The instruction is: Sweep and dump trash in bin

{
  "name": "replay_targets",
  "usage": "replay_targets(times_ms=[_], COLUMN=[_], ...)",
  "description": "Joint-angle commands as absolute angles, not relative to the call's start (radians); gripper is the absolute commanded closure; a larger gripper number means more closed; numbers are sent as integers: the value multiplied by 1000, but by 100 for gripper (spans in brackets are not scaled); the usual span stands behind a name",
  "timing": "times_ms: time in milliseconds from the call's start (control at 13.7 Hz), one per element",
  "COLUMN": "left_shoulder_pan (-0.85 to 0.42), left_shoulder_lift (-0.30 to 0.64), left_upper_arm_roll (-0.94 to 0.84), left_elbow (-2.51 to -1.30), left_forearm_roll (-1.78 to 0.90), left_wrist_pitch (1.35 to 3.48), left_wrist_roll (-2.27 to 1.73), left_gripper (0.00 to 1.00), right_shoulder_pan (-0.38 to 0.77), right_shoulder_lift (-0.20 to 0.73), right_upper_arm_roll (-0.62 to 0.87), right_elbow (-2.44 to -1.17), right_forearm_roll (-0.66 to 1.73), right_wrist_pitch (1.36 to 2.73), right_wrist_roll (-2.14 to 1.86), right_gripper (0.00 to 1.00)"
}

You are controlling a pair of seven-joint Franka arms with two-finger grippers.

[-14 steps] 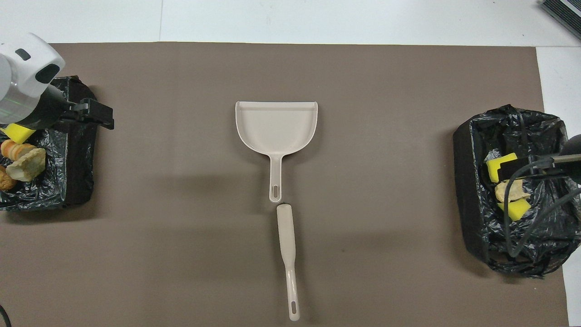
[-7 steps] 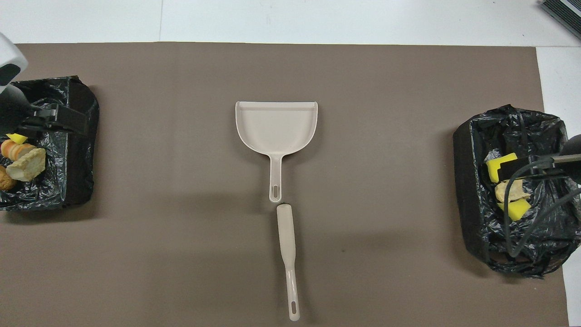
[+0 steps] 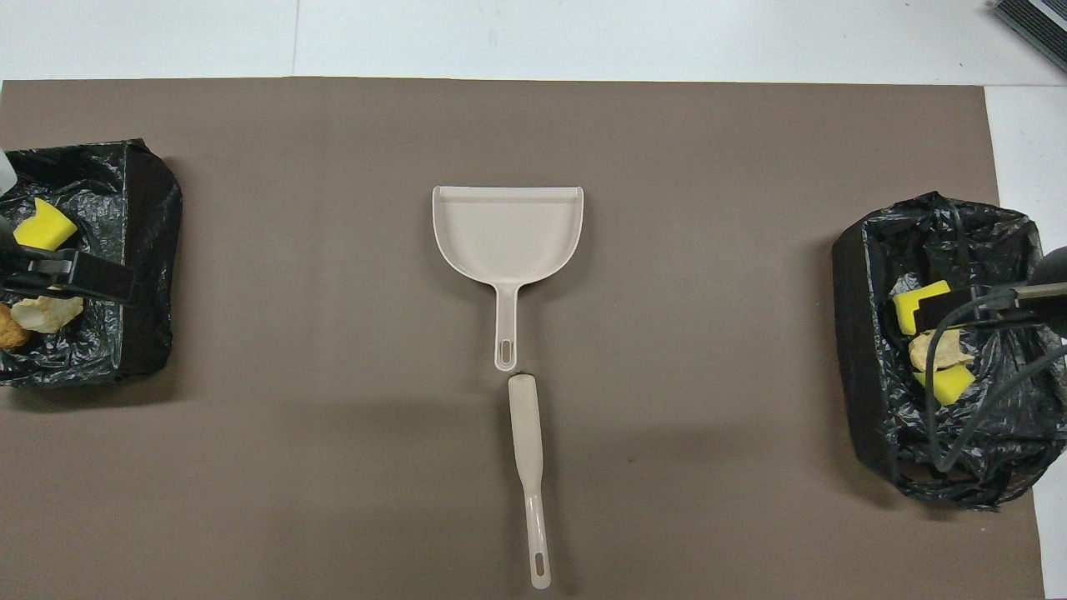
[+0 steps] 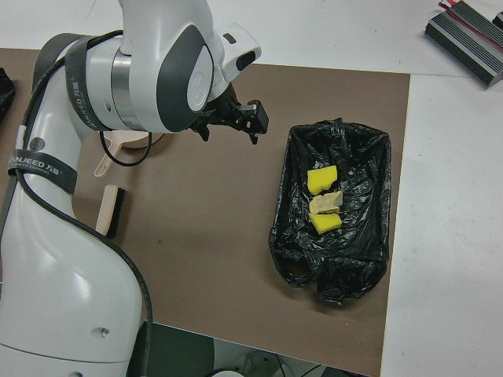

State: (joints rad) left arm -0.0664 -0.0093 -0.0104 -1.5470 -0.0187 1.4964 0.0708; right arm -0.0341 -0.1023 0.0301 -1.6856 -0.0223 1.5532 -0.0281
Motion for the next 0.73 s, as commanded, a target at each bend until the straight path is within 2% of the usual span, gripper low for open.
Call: replay_targets(times_ms=[0, 219, 658], left_shoulder_pan=[-86, -74, -71], left_shoulder_lift=[-3, 61, 49], left_upper_arm_roll=[28, 25, 26], left_elbow=[-1536, -1465, -1473], left_forearm_roll=[-3, -2, -5], left_wrist_pitch=[1477, 1428, 1451], left_wrist_roll=[101, 101, 107], left_gripper=[0, 0, 0], right_shoulder_pan=[-52, -52, -52], right_shoulder_lift=[-94, -94, -94], right_upper_arm_roll=[35, 35, 35], right_elbow=[-1667, -1667, -1667], right_forearm_roll=[-5, -5, -5], right_wrist_pitch=[1536, 1536, 1536], right_wrist_roll=[-60, -60, -60], right_gripper=[0, 0, 0])
